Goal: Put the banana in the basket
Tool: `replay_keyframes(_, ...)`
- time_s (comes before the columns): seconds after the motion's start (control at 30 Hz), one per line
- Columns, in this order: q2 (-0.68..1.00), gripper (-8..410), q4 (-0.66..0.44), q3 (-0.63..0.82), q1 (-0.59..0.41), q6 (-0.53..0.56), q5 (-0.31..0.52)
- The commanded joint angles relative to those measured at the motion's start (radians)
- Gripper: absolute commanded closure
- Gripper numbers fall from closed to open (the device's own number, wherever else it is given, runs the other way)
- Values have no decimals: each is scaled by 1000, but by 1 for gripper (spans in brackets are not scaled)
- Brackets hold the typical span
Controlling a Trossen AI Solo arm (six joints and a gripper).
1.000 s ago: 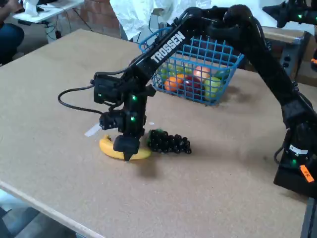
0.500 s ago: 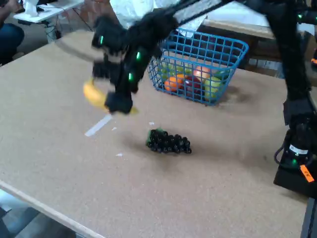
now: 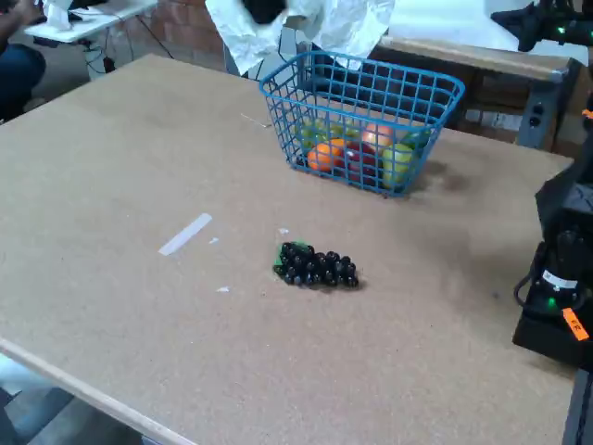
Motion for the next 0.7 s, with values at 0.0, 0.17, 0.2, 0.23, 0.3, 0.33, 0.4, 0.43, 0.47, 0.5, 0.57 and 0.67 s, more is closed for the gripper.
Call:
replay_keyframes(0.0, -141, 403, -36, 0, -89, 34, 134)
replay_keyframes(0.17, -158, 403, -104, -6, -180, 77, 133)
replay_keyframes(0.2, -158, 403, -100, -17, -195, 77, 133)
replay_keyframes(0.23, -158, 403, -92, -32, -211, 76, 133)
replay_keyframes(0.3, -158, 403, -48, -73, -246, 67, 132)
replay_keyframes(0.33, -159, 403, -17, -97, -268, 65, 132)
replay_keyframes(0.4, -161, 403, 57, -150, -315, 63, 129)
replay_keyframes(0.43, -163, 403, 92, -178, -343, 60, 119)
replay_keyframes(0.47, -167, 403, 124, -206, -370, 61, 94)
replay_keyframes(0.5, -167, 403, 149, -230, -397, 73, 61)
replay_keyframes(0.57, -167, 403, 191, -277, -451, 101, 1)
replay_keyframes(0.67, -166, 403, 231, -335, -520, 125, -20)
